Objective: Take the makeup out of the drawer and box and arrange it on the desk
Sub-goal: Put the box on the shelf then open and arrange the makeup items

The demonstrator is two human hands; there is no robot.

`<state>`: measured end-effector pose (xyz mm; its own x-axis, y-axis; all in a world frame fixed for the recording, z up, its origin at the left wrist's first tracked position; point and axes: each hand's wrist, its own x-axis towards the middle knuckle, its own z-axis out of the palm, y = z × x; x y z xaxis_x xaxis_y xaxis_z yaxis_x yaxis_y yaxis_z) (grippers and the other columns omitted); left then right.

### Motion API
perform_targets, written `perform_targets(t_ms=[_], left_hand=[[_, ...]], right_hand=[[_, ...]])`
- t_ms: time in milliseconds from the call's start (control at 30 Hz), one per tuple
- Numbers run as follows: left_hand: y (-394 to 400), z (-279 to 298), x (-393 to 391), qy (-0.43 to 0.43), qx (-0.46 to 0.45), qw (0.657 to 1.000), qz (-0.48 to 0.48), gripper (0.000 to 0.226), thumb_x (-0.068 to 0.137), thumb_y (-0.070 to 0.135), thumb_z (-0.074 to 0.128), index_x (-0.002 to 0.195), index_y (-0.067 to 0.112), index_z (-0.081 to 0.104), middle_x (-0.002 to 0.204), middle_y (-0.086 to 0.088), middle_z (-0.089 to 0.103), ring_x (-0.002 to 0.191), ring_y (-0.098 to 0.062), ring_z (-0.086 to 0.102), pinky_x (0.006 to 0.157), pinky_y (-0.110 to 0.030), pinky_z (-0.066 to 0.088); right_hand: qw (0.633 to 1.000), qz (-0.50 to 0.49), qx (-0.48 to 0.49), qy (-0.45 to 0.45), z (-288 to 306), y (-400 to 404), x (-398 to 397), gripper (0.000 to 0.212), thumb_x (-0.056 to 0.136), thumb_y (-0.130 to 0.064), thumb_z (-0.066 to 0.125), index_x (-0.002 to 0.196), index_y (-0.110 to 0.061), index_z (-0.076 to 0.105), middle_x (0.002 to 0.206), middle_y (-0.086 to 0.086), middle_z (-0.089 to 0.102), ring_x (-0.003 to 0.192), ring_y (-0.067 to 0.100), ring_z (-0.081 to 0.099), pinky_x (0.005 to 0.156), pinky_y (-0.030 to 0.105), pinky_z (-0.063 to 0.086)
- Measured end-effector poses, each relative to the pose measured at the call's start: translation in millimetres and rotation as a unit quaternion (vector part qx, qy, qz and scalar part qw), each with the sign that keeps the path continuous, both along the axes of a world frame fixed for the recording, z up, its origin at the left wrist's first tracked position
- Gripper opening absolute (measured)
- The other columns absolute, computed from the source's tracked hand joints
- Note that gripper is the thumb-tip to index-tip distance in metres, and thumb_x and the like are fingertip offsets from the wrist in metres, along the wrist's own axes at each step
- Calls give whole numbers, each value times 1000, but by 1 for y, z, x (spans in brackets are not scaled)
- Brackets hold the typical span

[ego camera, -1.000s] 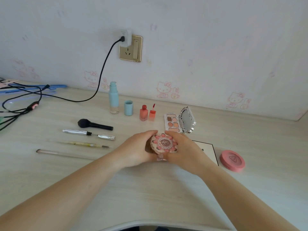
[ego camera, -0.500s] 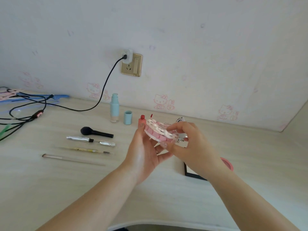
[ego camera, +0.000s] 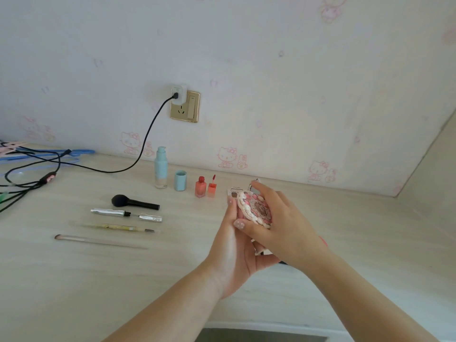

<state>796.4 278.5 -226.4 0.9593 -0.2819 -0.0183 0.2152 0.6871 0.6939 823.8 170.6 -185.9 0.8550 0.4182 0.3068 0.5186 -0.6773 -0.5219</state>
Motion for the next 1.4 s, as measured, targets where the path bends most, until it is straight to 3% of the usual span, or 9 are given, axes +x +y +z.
perform_targets(t_ms=[333, 467, 533, 667, 833, 1000, 1100, 1267, 1400], left_hand=[[-40, 3, 8, -1, -40, 999, 5, 59, 86, 64, 31, 110, 23, 67, 111, -4, 67, 106, -22, 61, 79, -31, 50], [-49, -5, 13, 4, -12, 1000, 2, 64, 88, 63, 27, 105, 16, 66, 83, -6, 58, 61, -16, 44, 60, -27, 46], [-52, -8, 15, 23, -6, 1000, -11, 64, 89, 64, 27, 102, 15, 66, 75, -6, 57, 54, -14, 41, 55, -26, 49], [-51, -13, 20, 94, 1, 994, -50, 75, 86, 71, 28, 102, 8, 66, 93, -15, 57, 53, -15, 42, 47, -26, 52], [-56, -11, 36, 174, -20, 977, -122, 96, 78, 83, 23, 111, 3, 65, 113, -17, 51, 44, -15, 52, 51, -22, 54], [-66, -3, 56, 181, -35, 977, -111, 97, 82, 78, 21, 107, -6, 63, 101, -25, 69, 61, -28, 71, 49, -33, 59], [-75, -2, 73, 183, -13, 981, -66, 80, 88, 69, 29, 120, 0, 55, 104, -25, 68, 80, -32, 71, 60, -40, 60], [-84, -3, 99, 163, 48, 984, 52, 18, 91, 21, 53, 104, 10, 60, 95, -12, 64, 81, -23, 67, 83, -40, 55], [-89, -6, 119, 131, 127, 979, 89, 17, 87, 4, 47, 98, 8, 59, 93, -3, 69, 86, -18, 67, 83, -34, 54]], right_hand=[[995, -88, 13, -39, -6, -23, -2, 80, 64, -77, 39, 133, -37, 41, 122, -7, 52, 114, 15, 51, 97, 31, 41], [991, -92, 83, 53, -2, -40, 5, 74, 65, -82, 34, 126, -42, 45, 118, -8, 58, 101, 19, 62, 88, 39, 51], [990, -94, 64, 81, 5, -48, 7, 63, 73, -78, 36, 119, -40, 52, 113, -9, 62, 99, 16, 61, 88, 34, 49], [963, -121, 101, 217, 24, -69, 24, 63, 77, -76, 38, 94, -22, 65, 90, -1, 67, 86, 20, 63, 84, 36, 50], [905, -182, 230, 308, 26, -104, 50, 53, 85, -64, 43, 96, -16, 63, 91, 10, 70, 79, 24, 70, 76, 39, 58], [840, -202, 359, 354, 19, -132, 76, 36, 93, -46, 48, 94, -12, 59, 80, 9, 67, 59, 20, 67, 44, 27, 54], [822, -233, 390, 343, 10, -146, 99, 32, 94, -43, 49, 93, -12, 58, 84, 11, 65, 67, 24, 64, 41, 27, 54], [810, -254, 417, 326, -4, -154, 136, 35, 94, -42, 48, 104, -9, 56, 86, 13, 63, 69, 25, 63, 42, 30, 55], [806, -254, 419, 333, -16, -145, 163, 38, 95, -41, 47, 107, -6, 54, 85, 13, 62, 69, 25, 62, 45, 32, 57]])
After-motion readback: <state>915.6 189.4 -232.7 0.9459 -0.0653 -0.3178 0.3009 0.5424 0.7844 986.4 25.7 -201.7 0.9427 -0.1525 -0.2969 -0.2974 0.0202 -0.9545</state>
